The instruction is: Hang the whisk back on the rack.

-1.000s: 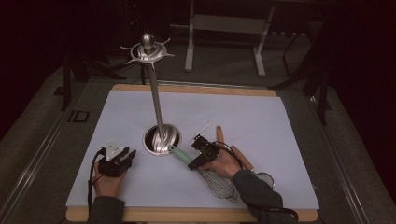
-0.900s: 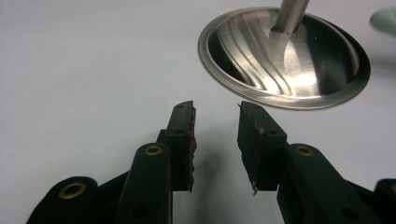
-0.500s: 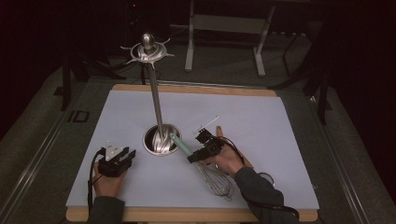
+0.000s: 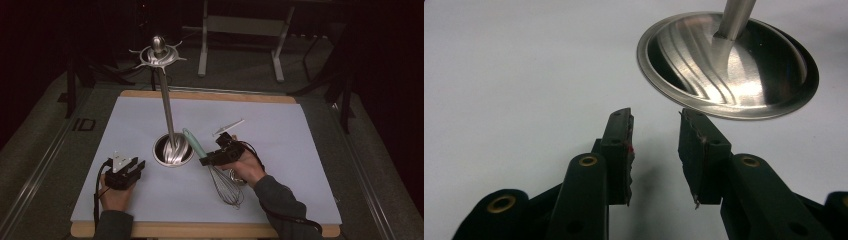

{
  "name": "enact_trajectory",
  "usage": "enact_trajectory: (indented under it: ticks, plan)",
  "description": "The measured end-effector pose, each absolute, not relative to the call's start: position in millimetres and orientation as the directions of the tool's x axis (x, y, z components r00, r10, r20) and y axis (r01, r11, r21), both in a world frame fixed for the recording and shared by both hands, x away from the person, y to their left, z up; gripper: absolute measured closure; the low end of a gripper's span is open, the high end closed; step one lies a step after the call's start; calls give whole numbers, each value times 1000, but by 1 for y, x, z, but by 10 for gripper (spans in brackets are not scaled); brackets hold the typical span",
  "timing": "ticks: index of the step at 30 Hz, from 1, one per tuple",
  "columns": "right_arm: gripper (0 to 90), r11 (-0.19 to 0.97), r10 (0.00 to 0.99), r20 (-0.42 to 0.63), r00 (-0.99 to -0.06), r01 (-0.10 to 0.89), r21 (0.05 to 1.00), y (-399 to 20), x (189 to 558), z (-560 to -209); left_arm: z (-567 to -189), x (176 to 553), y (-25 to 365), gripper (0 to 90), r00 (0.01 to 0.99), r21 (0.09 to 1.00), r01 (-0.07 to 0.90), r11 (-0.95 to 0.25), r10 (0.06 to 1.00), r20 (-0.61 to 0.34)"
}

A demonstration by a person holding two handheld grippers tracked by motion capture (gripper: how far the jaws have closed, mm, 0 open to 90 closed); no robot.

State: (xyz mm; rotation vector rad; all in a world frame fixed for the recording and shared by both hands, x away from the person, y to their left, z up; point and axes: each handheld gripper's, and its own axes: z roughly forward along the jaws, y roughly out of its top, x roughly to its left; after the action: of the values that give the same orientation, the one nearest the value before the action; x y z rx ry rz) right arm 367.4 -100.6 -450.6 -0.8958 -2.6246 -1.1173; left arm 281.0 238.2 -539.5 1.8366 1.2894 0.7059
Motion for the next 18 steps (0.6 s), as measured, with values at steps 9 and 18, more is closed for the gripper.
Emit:
enact_trajectory:
  ticks: [9,18]
  plan:
    - [690,513,435,312,-845,517,685,-103,365,-438,-539,281,239,668,338,837,513,-191,941,8]
    - [690,484,379,242,-893,414,770,-107,365,-420,-539,281,239,669,339,838,513,-187,941,3]
